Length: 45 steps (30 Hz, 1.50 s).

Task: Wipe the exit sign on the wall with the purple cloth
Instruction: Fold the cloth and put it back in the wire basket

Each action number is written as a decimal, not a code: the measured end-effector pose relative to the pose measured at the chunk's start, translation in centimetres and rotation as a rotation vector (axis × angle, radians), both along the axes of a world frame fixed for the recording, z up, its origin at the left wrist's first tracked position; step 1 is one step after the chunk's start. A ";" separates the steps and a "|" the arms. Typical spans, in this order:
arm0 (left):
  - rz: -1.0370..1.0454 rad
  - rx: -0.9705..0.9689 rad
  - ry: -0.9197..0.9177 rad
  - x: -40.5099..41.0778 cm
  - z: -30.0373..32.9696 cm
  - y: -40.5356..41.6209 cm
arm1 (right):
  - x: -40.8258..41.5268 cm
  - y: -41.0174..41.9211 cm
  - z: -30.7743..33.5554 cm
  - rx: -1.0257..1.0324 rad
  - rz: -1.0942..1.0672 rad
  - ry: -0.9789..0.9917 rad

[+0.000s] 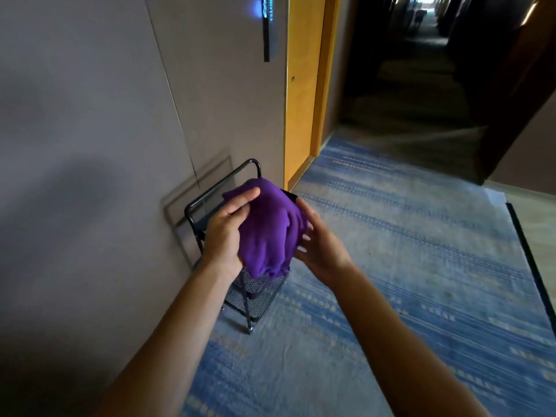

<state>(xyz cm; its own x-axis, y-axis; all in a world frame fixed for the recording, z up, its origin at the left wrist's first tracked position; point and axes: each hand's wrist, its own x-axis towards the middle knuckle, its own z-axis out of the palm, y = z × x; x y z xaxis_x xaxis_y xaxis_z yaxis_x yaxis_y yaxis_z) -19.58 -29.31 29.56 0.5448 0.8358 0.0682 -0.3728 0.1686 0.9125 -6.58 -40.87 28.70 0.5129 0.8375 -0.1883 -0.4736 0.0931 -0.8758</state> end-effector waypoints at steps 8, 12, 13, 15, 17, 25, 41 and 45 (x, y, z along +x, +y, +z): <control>0.020 0.144 0.198 8.2 0.2 8.3 | 10.1 10.2 -2.3 0.113 0.030 -0.047; 0.107 0.484 0.518 11.2 -3.3 13.8 | 17.5 14.9 -4.2 -0.039 0.047 -0.627; 0.105 0.525 0.574 12.3 -4.3 15.3 | 19.1 16.4 -4.8 -0.059 0.069 -0.711; 0.109 0.567 0.667 14.5 -6.0 18.1 | 21.9 19.9 -5.6 -0.117 0.113 -0.853; 0.142 0.599 0.752 15.9 -7.7 20.2 | 23.9 23.0 -6.7 -0.190 0.176 -0.983; 0.294 0.499 1.068 17.7 -14.3 26.1 | 27.1 34.1 -12.5 -0.346 0.462 -1.237; 0.239 0.012 1.393 20.7 -36.2 29.9 | 28.3 45.1 -34.4 -0.481 0.999 -1.446; 0.237 0.020 1.408 20.0 -37.1 29.5 | 28.2 45.5 -35.6 -0.512 1.026 -1.506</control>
